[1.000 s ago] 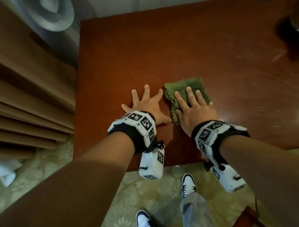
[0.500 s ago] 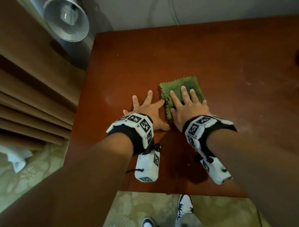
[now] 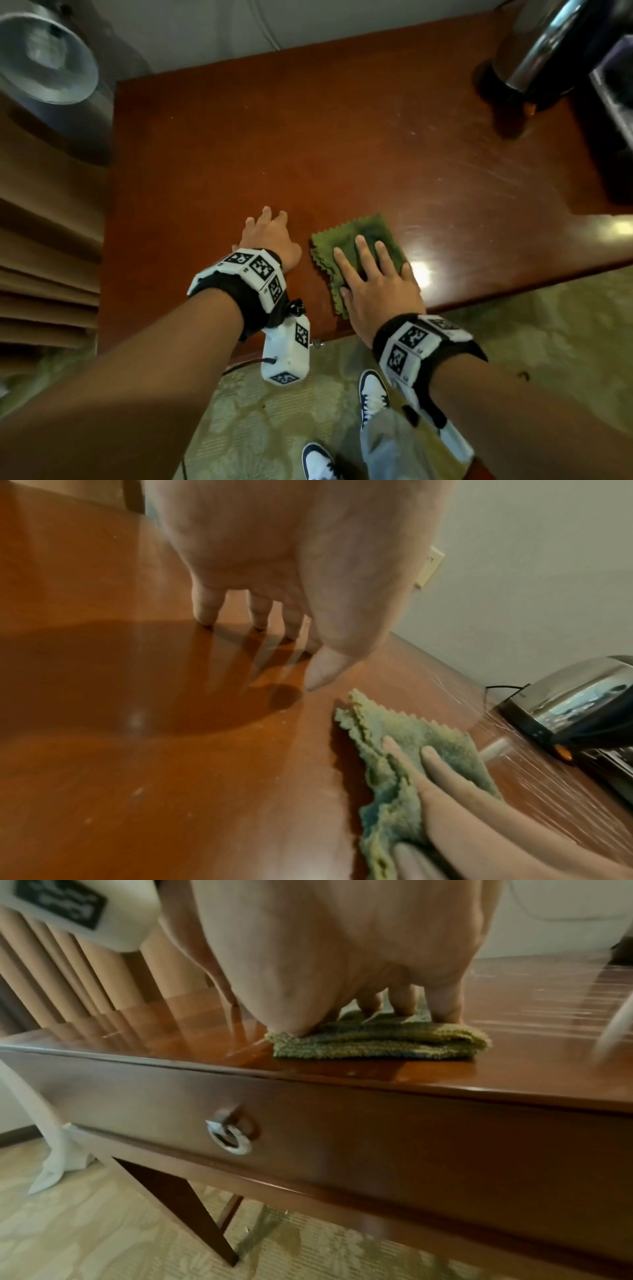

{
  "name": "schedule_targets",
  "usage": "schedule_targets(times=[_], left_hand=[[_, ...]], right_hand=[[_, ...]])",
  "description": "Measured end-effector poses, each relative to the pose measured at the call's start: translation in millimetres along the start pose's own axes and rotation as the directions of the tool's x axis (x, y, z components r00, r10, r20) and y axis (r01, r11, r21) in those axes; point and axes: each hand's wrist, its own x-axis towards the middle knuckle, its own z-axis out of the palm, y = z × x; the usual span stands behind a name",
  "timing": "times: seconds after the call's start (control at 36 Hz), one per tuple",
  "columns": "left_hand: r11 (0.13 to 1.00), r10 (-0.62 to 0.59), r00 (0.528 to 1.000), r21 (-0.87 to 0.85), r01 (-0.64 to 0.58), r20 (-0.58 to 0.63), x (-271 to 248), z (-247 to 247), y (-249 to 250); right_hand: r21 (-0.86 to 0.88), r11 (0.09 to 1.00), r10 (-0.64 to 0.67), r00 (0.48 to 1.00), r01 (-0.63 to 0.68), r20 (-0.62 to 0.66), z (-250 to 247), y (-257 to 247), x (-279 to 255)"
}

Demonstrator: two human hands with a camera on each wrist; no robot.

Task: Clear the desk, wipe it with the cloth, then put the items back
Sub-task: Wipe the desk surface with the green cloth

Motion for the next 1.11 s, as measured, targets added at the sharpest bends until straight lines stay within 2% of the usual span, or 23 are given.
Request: schedule_targets(times=[0.28, 0.42, 0.53, 0.67, 0.81, 0.89, 1.0, 1.11], left_hand=[[0.999, -0.008, 1.000, 0.035, 0.009, -0.028, 2, -8, -2], [0.999, -0.047, 0.997, 0.003, 0.047, -0.062, 5, -2, 2], [0.997, -0.067, 0.994, -0.033, 0.065, -0.086, 7, 0, 7], [0.998, -0.059, 0.994, -0.036, 0.056, -0.088, 6, 3, 17], [1.000, 0.018, 0.997, -0.005, -0.019, -0.077, 1, 9, 45], [0.996, 0.088, 0.995, 0.020, -0.087, -0.045, -2, 14, 73], [0.988, 0.143, 0.990, 0.056, -0.143, 0.005, -10, 30, 115], [0.976, 0.179, 0.984, 0.125, -0.179, 0.010, -15, 49, 149]], right_hand=[[-0.057, 0.995, -0.076, 0.997, 0.077, 0.019, 17, -62, -9], [-0.090, 0.985, -0.144, 0.989, 0.146, 0.025, 6, -54, 7], [-0.085, 0.985, -0.150, 0.989, 0.151, 0.012, -9, -40, 37], [-0.092, 0.983, -0.159, 0.987, 0.157, -0.022, -10, -21, 42], [-0.040, 0.996, -0.085, 0.994, 0.083, -0.067, -10, 31, 32], [-0.003, 0.999, 0.040, 0.998, -0.041, -0.055, -8, 87, 17], [0.017, 0.977, 0.211, 0.977, -0.211, -0.017, -8, 160, -7], [0.059, 0.963, 0.264, 0.964, -0.265, 0.020, -13, 186, -9]])
